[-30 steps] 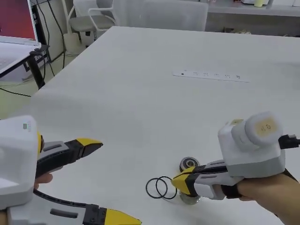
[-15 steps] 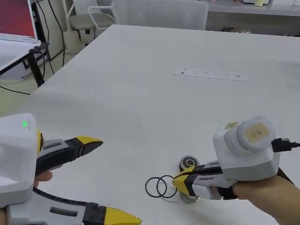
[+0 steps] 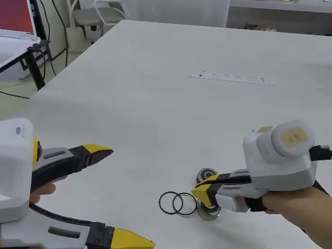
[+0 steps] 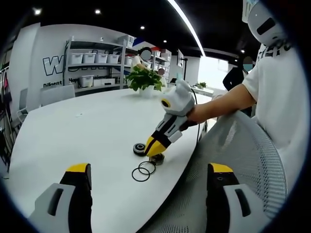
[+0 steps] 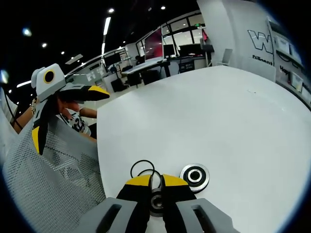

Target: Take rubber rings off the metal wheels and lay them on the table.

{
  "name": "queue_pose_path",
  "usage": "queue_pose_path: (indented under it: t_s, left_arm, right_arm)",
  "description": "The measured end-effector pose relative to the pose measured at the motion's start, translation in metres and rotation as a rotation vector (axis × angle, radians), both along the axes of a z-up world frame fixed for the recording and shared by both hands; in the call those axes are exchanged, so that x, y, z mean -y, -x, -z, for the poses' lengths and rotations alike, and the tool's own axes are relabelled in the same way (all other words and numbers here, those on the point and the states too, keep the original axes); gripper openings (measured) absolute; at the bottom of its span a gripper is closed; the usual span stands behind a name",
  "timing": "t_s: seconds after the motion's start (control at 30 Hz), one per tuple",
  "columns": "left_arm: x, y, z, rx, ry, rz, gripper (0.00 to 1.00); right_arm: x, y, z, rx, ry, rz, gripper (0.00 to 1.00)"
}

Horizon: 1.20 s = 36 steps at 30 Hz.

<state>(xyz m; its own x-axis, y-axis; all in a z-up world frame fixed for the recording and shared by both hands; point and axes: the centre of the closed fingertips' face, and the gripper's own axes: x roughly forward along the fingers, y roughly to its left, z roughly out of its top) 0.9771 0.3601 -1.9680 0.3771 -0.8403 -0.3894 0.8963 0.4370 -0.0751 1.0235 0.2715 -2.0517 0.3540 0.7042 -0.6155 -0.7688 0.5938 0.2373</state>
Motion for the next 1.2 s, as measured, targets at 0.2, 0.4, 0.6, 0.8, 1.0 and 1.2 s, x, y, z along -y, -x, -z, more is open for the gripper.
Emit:
queue_pose_path:
  t_s: [0.2,0.4,0.6,0.8,1.0,1.2]
  left_arm:
    - [0.000,-0.003,-0.004,0.013,-0.014,0.024,0.99]
    - [-0.004,-0.012,-0.011,0.030,-0.032,0.037,0.99]
    - [-0.008,-0.022,-0.019,0.053,-0.048,0.056,0.99]
    - [-0.008,-0.032,-0.026,0.078,-0.081,0.097,0.99]
    - [0.004,-0.043,-0.035,0.108,-0.087,0.153,0.99]
    - [0.025,-0.048,-0.040,0.126,-0.086,0.256,0.98]
  right_arm:
    - [0.004,-0.003,-0.014,0.009,-0.037,0.017,0.05]
    - [0.011,-0.007,-0.032,0.019,-0.068,0.028,0.05]
    - [0.019,-0.009,-0.049,0.048,-0.089,0.021,0.06]
    - [0.035,-0.010,-0.052,0.083,-0.042,-0.002,0.07]
    - [0.051,-0.016,-0.046,0.080,-0.023,0.034,0.07]
    - [0.060,-0.019,-0.033,0.064,-0.001,0.044,0.07]
